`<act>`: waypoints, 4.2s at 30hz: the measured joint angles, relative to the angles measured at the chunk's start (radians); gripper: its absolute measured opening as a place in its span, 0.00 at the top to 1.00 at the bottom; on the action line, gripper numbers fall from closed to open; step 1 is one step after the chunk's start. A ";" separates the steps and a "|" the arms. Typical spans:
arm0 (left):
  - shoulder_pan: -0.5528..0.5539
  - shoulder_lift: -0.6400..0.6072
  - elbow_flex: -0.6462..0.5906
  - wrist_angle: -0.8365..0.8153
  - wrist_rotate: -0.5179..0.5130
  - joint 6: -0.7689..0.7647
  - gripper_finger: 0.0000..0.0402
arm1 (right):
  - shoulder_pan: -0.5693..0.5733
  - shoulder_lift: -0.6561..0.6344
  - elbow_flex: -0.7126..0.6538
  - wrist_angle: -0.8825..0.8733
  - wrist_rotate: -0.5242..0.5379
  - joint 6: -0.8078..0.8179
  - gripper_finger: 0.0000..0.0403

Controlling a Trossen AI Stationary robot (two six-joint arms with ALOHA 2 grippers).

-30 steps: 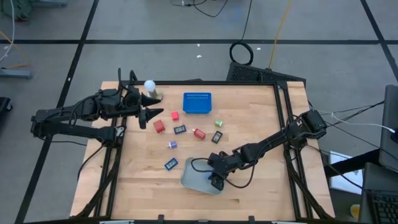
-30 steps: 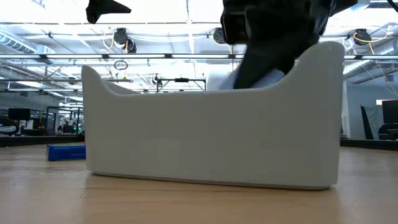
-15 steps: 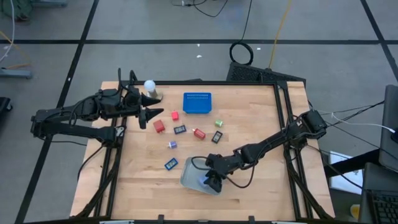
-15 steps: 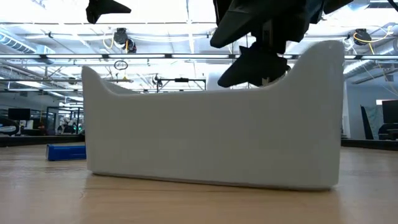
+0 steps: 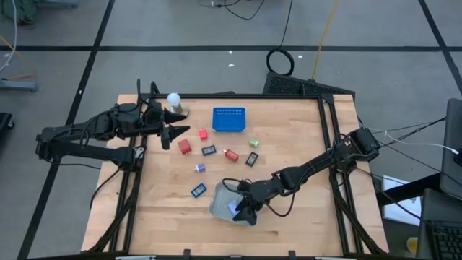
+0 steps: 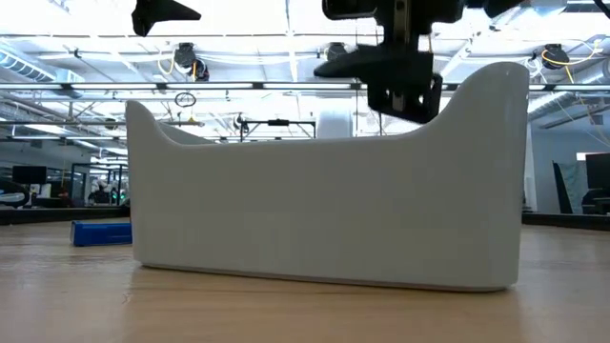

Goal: Pick & Place Office items
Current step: Put the right red charger adapter into the gray bin

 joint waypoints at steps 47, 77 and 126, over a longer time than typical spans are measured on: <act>0.000 0.000 0.000 0.000 0.000 0.000 0.36 | -0.202 -0.170 0.366 -1.019 0.063 -0.532 0.38; 0.000 0.000 0.000 0.000 0.000 0.000 0.36 | -0.397 0.166 0.651 -1.264 0.233 -0.450 0.38; 0.000 0.000 0.000 0.000 0.000 0.000 0.36 | -0.463 0.451 0.836 -1.179 0.185 -0.461 0.38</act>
